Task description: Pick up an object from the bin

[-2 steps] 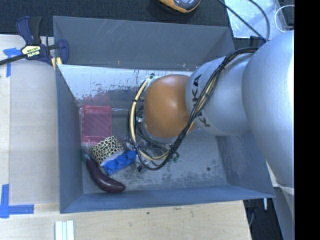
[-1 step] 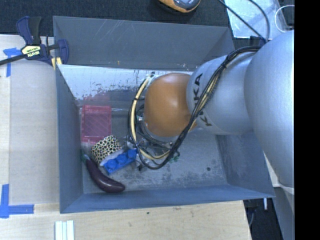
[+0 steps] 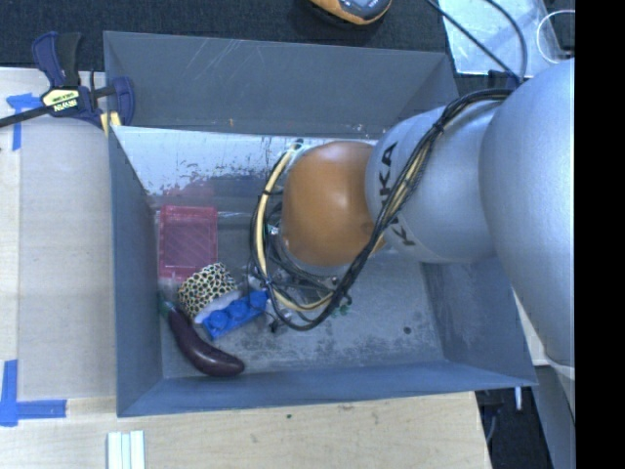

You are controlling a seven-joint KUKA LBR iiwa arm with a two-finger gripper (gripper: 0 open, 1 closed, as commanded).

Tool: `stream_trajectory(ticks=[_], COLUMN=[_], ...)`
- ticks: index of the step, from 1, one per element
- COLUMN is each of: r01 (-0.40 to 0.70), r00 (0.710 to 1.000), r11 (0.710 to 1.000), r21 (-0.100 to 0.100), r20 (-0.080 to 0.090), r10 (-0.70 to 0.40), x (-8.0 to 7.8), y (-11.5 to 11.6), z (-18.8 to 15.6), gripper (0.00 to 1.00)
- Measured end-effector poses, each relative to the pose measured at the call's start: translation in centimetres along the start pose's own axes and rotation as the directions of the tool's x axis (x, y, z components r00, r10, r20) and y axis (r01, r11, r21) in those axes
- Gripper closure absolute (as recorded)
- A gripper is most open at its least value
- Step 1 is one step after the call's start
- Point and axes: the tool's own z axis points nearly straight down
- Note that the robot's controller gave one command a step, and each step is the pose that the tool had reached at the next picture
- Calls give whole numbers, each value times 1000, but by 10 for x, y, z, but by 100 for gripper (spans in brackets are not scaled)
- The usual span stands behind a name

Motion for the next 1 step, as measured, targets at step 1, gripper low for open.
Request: stream_trajectory(ticks=[1], r01=[-1], r00=[1000], r11=[1000], r21=[0], r20=[1], r10=[1], x=[0], y=[0], z=[-3], gripper=[100])
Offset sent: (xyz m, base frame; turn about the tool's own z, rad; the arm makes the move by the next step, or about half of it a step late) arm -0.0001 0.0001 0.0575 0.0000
